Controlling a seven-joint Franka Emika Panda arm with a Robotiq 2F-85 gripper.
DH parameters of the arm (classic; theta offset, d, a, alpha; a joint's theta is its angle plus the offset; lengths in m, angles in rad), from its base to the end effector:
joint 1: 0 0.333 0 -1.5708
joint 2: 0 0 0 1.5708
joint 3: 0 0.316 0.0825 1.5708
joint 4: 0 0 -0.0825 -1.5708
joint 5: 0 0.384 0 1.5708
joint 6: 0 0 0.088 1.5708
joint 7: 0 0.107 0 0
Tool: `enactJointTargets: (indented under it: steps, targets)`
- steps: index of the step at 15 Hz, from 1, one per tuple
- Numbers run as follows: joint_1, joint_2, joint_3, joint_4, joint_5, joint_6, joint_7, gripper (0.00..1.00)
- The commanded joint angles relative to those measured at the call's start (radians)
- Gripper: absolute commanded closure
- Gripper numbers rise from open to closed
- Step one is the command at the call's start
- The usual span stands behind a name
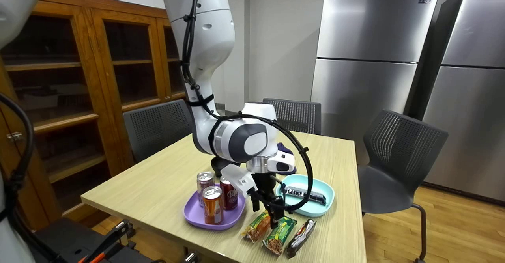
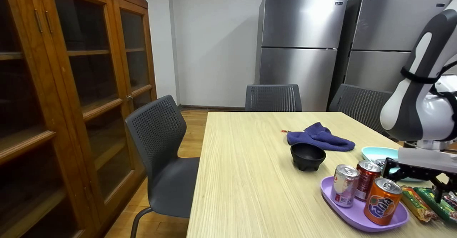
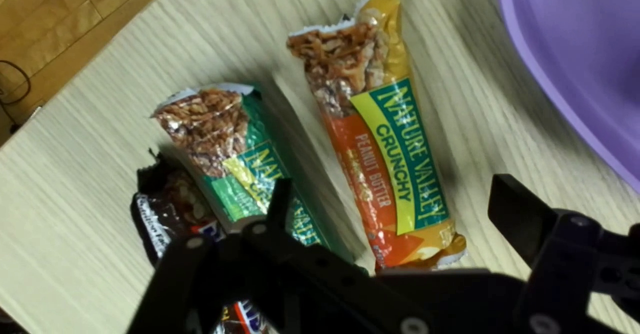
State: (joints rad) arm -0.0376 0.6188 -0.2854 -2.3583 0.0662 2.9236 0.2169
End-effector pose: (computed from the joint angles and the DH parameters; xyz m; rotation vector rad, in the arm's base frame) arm 0.4517 -0.1741 0.0791 2.8762 -0.8220 -0.0492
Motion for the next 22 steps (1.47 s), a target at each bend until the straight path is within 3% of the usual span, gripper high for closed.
enactJointTargets:
  steps: [1,10,12,19,22]
  targets:
    - [-0.040,0.003,0.044,0.022,0.006,-0.004,-0.031,0.00]
    - [-0.093,0.024,0.084,0.050,0.018,-0.017,-0.037,0.00]
    - [-0.099,0.024,0.088,0.051,0.018,-0.014,-0.039,0.26]
    - [-0.106,0.005,0.087,0.044,0.019,-0.005,-0.040,0.80]
    - [-0.118,-0.022,0.095,0.036,0.024,-0.007,-0.049,0.83]
